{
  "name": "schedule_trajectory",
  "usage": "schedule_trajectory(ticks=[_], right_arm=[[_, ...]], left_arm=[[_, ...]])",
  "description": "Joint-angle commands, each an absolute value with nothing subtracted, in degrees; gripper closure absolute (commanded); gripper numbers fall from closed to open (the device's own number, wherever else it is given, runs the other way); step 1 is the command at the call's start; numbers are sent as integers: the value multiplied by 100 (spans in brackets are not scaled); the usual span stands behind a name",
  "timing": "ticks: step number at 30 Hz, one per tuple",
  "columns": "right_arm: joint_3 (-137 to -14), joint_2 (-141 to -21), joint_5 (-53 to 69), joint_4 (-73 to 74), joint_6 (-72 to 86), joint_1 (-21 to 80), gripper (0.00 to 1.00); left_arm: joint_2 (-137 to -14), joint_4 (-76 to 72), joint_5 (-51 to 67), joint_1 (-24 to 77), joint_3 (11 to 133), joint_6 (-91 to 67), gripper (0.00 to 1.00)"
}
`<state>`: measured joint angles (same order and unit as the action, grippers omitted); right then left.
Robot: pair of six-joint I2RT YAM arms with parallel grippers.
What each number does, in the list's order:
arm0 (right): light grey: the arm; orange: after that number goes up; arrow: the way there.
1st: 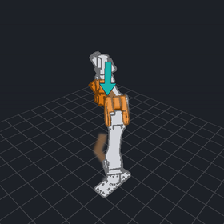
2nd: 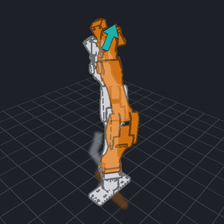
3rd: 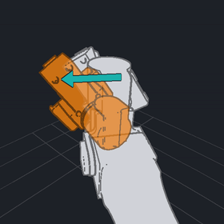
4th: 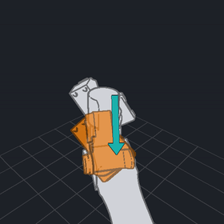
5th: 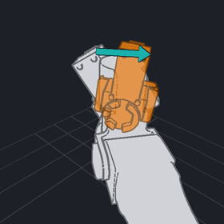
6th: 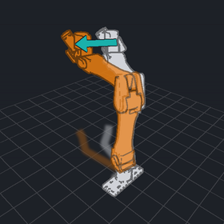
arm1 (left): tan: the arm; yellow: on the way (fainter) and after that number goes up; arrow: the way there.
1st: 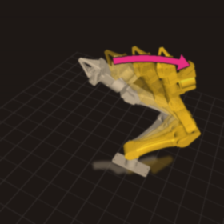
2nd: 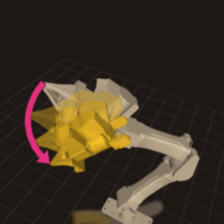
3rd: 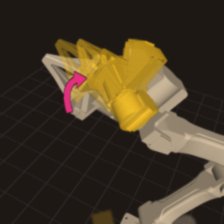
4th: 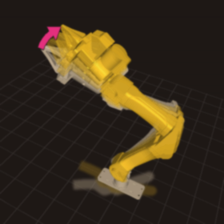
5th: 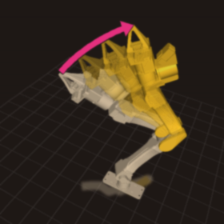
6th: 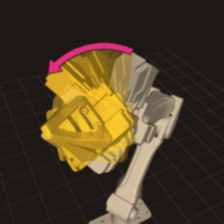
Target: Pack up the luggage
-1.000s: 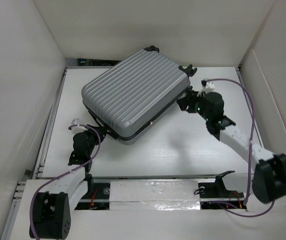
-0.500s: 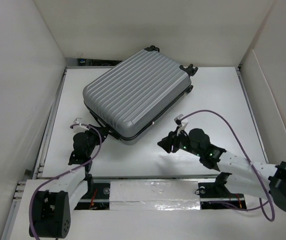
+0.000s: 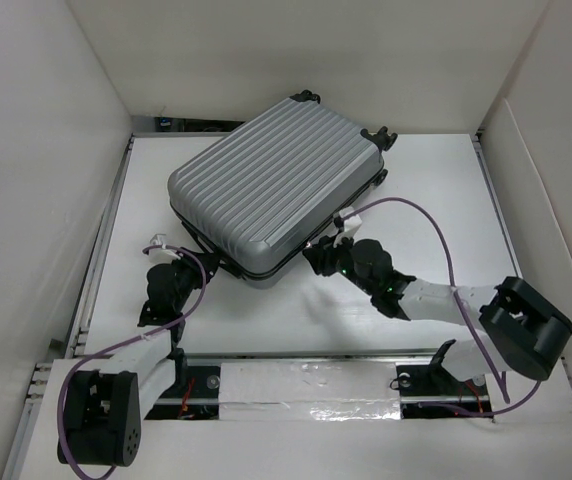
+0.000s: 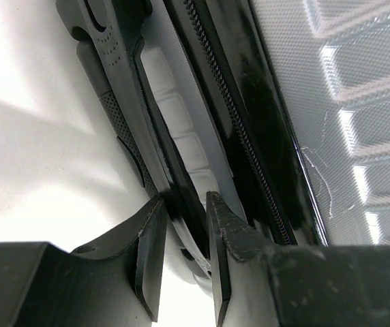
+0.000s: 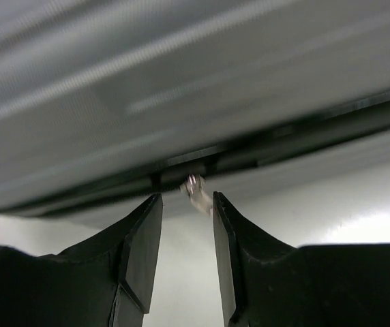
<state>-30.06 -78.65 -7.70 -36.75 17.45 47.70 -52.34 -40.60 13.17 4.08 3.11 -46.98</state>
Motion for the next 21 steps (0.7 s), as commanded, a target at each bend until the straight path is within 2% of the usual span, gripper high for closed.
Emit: schedule_trajectory(ticks=[1,4,8,16,19,21], right_arm=[[-3401,-8120,-1046,-4307,1433,4790,58],[-3410,-8288,-1046,-4543,1433,4790,59],[-3358,-8402,-1028,-4710,1424,4790,67],[-3077,-8376,-1274,-4896,1441,4790,67],[-3094,-8429,-1283,-4843,1398,4790,78],[-3033,-8437,-1327,-4878,1450,4790,80]], left_arm=[[-5238,-4535,2417,650,193,-4105,100],[-5221,-4535,2443,650,185,-4104,100],[-5230,-4535,2470,650,184,-4104,100],[-5221,-4518,2478,650,211,-4122,100],[-5238,-4518,2470,650,237,-4131,100],[-5238,-4500,2478,650,255,-4140,100]])
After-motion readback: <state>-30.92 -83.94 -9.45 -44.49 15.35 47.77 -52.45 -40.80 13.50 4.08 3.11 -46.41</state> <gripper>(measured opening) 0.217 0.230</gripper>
